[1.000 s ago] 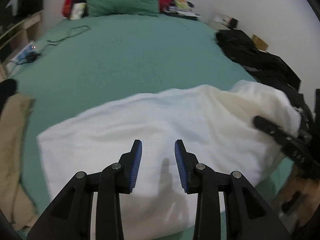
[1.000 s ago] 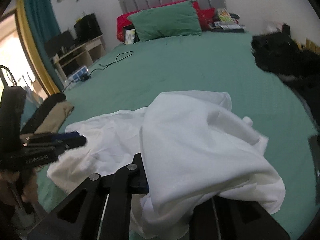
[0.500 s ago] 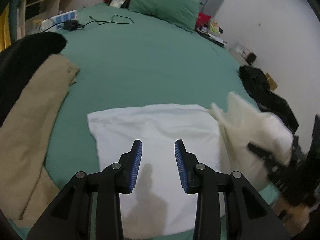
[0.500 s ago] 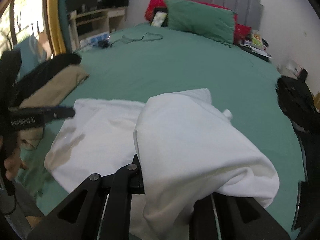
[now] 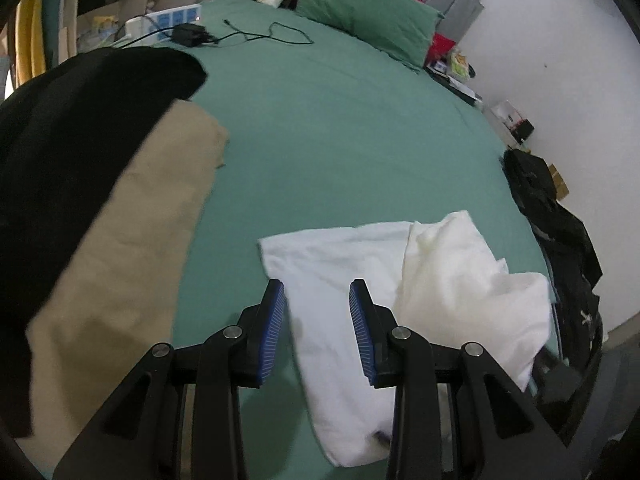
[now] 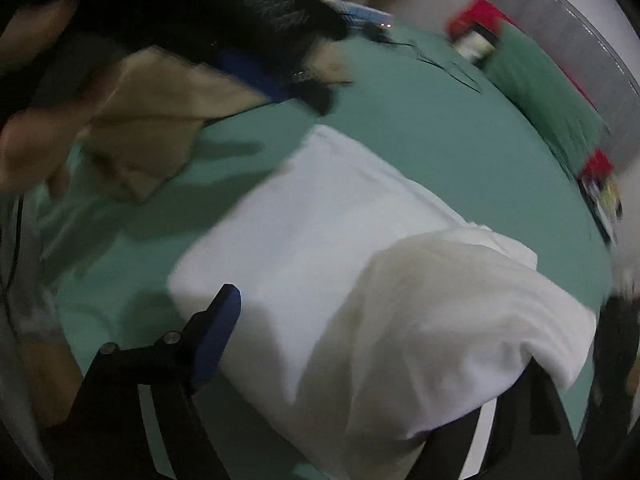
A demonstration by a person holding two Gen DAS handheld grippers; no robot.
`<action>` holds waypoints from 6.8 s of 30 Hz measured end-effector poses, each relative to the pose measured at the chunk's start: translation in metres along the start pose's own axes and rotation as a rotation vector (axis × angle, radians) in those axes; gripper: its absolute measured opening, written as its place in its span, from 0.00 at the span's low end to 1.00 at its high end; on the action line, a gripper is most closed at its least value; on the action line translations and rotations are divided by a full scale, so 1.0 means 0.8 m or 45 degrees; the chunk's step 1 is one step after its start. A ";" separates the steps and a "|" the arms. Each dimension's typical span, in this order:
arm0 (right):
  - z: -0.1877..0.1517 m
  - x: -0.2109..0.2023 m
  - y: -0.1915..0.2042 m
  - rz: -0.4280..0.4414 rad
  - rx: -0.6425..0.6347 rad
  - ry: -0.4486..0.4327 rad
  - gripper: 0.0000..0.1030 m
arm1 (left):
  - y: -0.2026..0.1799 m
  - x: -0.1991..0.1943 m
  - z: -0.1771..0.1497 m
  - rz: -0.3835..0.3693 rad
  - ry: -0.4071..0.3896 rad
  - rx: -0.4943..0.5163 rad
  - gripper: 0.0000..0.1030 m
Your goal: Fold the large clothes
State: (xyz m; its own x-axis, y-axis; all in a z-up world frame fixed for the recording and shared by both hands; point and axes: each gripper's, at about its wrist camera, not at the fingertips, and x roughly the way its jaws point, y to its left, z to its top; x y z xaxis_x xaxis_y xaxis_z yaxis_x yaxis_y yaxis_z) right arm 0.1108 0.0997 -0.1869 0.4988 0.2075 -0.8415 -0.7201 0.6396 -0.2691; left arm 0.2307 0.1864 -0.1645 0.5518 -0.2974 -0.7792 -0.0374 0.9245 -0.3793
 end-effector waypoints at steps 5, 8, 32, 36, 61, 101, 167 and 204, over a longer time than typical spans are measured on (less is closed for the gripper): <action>0.012 0.003 0.020 0.078 -0.061 -0.032 0.80 | 0.027 -0.017 0.008 -0.018 -0.054 -0.098 0.34; 0.013 0.008 0.027 0.111 -0.117 -0.006 0.82 | 0.020 -0.023 0.012 -0.051 -0.091 -0.091 0.43; -0.169 -0.112 -0.108 0.116 0.489 -0.218 0.82 | -0.079 0.063 -0.032 0.043 0.152 0.167 0.53; -0.202 -0.086 -0.180 0.162 0.839 -0.219 0.82 | -0.041 0.040 -0.035 0.223 0.029 0.008 0.54; -0.233 -0.053 -0.194 0.360 1.046 -0.150 0.15 | -0.094 -0.025 -0.092 -0.009 -0.053 0.135 0.54; -0.285 -0.072 -0.249 0.274 1.257 -0.238 0.56 | -0.017 0.102 -0.009 0.280 0.161 -0.039 0.50; -0.219 -0.023 -0.254 0.398 1.082 -0.184 0.70 | -0.072 0.118 -0.045 -0.108 0.250 0.010 0.77; -0.213 0.021 -0.223 0.675 1.181 -0.332 0.25 | -0.146 0.121 -0.087 -0.239 0.181 0.268 0.28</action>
State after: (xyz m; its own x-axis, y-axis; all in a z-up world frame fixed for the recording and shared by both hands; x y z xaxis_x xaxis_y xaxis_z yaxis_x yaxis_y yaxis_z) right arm 0.1651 -0.1371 -0.2327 0.3984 0.7006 -0.5920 -0.2852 0.7080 0.6461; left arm 0.2305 0.0328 -0.2307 0.4105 -0.4841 -0.7727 0.2353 0.8750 -0.4232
